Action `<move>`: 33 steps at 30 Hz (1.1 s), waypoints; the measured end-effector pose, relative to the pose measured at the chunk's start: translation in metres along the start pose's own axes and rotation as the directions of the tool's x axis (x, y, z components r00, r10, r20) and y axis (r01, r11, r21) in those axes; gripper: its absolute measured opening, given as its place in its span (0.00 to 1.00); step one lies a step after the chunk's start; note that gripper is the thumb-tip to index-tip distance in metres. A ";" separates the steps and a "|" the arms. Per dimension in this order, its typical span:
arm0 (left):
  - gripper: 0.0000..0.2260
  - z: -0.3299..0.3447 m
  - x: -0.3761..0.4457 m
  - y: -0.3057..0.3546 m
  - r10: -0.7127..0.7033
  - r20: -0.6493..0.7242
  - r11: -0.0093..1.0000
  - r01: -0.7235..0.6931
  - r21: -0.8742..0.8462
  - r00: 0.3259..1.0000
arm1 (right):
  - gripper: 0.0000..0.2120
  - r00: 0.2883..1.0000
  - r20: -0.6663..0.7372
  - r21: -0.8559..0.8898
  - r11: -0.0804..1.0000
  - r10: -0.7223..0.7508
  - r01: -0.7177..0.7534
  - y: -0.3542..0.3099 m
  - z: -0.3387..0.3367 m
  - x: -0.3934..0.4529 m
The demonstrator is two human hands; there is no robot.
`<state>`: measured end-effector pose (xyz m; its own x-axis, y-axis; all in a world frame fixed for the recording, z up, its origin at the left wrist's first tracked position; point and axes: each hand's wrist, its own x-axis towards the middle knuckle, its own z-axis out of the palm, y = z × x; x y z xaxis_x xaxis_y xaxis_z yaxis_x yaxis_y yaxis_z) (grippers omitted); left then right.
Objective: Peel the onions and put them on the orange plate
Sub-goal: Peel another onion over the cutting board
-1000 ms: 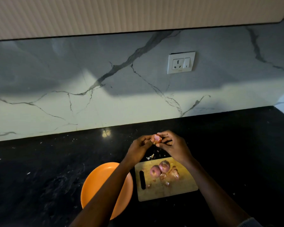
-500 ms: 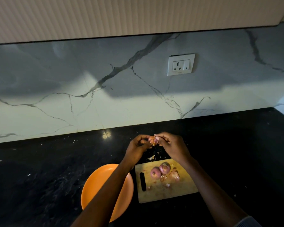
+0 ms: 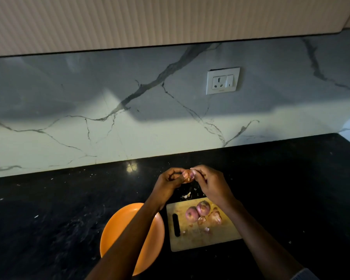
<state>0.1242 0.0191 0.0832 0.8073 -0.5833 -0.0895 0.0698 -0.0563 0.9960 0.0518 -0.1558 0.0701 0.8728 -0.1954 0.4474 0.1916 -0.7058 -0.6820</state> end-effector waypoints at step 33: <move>0.14 0.012 0.000 0.004 0.041 0.035 0.998 -0.040 -0.049 0.999 | 0.05 0.931 -0.144 0.160 0.936 0.336 -0.313 -0.007 0.012 0.000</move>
<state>0.1170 0.0090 0.0875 0.7884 -0.6132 -0.0483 0.0663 0.0066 0.9978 0.0563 -0.1426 0.0678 0.8120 -0.5170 0.2710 -0.0219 -0.4910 -0.8709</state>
